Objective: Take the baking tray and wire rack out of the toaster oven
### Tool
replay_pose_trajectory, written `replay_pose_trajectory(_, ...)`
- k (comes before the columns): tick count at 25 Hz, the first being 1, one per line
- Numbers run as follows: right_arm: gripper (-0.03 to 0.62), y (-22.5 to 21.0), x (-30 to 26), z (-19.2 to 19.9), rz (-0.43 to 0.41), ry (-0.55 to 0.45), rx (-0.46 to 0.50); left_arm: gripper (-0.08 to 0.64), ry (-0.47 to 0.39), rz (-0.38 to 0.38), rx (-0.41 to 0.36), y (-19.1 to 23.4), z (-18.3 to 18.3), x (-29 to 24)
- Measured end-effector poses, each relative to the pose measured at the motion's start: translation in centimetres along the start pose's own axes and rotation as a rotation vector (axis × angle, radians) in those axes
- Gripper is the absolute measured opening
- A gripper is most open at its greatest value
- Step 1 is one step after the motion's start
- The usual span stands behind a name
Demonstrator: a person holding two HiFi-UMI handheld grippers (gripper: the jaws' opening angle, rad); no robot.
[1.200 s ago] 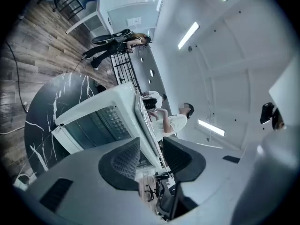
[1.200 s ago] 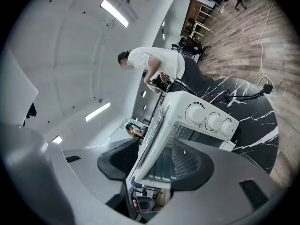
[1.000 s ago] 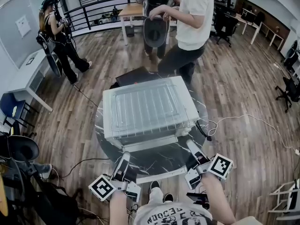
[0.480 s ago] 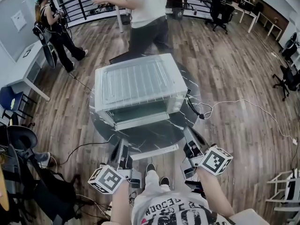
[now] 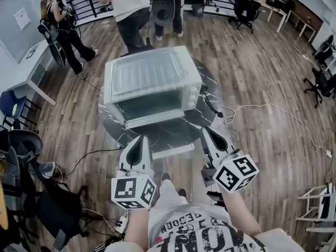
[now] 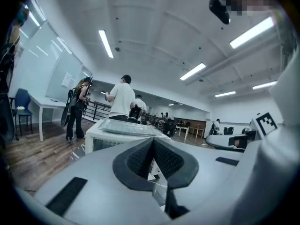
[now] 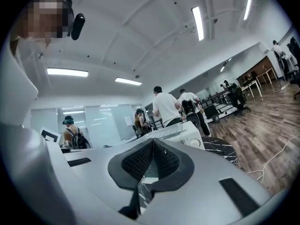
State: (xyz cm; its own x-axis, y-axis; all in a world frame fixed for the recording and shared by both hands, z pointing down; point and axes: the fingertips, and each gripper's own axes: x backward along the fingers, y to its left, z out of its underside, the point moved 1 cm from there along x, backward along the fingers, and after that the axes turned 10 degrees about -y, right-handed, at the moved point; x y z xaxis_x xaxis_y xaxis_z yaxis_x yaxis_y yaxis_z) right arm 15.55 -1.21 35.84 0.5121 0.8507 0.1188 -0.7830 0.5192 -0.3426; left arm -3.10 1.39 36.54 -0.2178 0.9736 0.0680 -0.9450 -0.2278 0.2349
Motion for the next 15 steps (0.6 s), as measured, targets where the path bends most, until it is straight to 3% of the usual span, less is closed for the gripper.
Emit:
replay_pose_trajectory(6,0.003,3.2,0.7,-1.5,-0.093,-0.013,0.243,0.002,-0.032,0.026,-0.161,-1.9,-1.6,0.9)
replay_pose_trajectory(11,0.003,4.5,1.7,-2.7,-0.124,-0.036,0.266,0.002,-0.056,0.048,-0.272,-3.7,-2.6,1.6)
replay_pose_trajectory(15,0.003,5.4,2.9,-2.9,-0.139,-0.037,0.273,0.002,-0.068,0.061,-0.264,-4.8,-2.6,2.2)
